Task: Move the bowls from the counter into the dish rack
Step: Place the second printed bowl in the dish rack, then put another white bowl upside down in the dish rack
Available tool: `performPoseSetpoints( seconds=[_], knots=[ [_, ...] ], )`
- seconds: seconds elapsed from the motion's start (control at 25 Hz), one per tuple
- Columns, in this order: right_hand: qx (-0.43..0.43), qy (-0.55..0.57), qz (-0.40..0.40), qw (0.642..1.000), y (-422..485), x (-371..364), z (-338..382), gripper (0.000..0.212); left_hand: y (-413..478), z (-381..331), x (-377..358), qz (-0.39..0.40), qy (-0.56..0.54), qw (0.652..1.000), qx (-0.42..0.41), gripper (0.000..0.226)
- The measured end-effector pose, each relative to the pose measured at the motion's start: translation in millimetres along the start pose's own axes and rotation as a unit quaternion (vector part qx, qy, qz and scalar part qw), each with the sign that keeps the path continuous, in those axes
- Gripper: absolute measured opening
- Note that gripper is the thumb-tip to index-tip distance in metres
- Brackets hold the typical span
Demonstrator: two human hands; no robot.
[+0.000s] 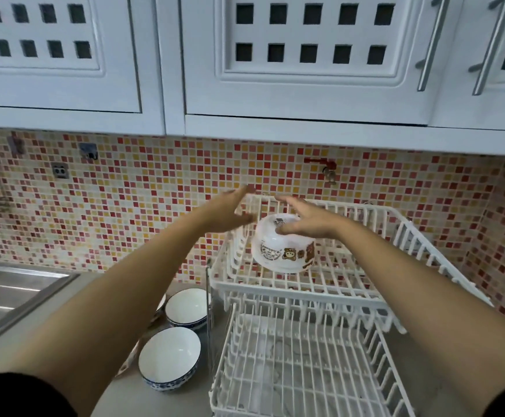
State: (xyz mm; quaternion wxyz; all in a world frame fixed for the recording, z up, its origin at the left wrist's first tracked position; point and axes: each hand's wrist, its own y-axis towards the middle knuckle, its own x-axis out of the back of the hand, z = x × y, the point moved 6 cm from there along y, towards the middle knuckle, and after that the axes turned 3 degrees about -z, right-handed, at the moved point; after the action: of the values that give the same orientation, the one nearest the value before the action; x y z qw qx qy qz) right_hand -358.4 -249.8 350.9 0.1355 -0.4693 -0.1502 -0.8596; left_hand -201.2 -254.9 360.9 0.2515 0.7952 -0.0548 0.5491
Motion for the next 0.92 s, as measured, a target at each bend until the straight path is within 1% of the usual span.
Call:
performPoseSetpoints(
  seconds=[0.12, 0.28, 0.36, 0.44, 0.6, 0.68, 0.76, 0.84, 0.92],
  knots=[
    [0.047, -0.07, -0.03, 0.996, 29, -20, 63, 0.078, -19, 48, 36, -0.043, 0.034, 0.997, 0.05, 0.055],
    [0.054, -0.079, -0.05, 0.994, 68, -85, 141, 0.071, -62, 130, 58, -0.044, 0.059, 0.986, 0.149, 0.053],
    [0.046, -0.081, -0.035, 0.995, 81, -133, 170, 0.069, -93, 179, 59, -0.035, 0.076, 0.975, 0.208, 0.055],
    [0.034, -0.072, -0.005, 0.997, 92, -186, 186, 0.069, -125, 227, 48, -0.009, 0.088, 0.963, 0.253, 0.056],
    [0.011, -0.062, 0.054, 0.997, 107, -297, 173, 0.061, -185, 301, -3, 0.049, 0.092, 0.955, 0.278, 0.054],
    [-0.014, -0.084, 0.08, 0.993, 118, -348, 155, 0.063, -211, 337, -34, 0.082, 0.097, 0.94, 0.316, 0.057],
    [-0.046, -0.099, 0.096, 0.989, 127, -390, 136, 0.057, -236, 368, -74, 0.133, 0.069, 0.921, 0.36, 0.059],
    [-0.063, -0.126, 0.09, 0.986, 131, -422, 120, 0.054, -258, 388, -113, 0.167, 0.037, 0.904, 0.391, 0.059],
    [-0.081, -0.151, 0.094, 0.981, 134, -459, 102, 0.06, -276, 403, -148, 0.188, -0.005, 0.889, 0.417, 0.061]
  ],
)
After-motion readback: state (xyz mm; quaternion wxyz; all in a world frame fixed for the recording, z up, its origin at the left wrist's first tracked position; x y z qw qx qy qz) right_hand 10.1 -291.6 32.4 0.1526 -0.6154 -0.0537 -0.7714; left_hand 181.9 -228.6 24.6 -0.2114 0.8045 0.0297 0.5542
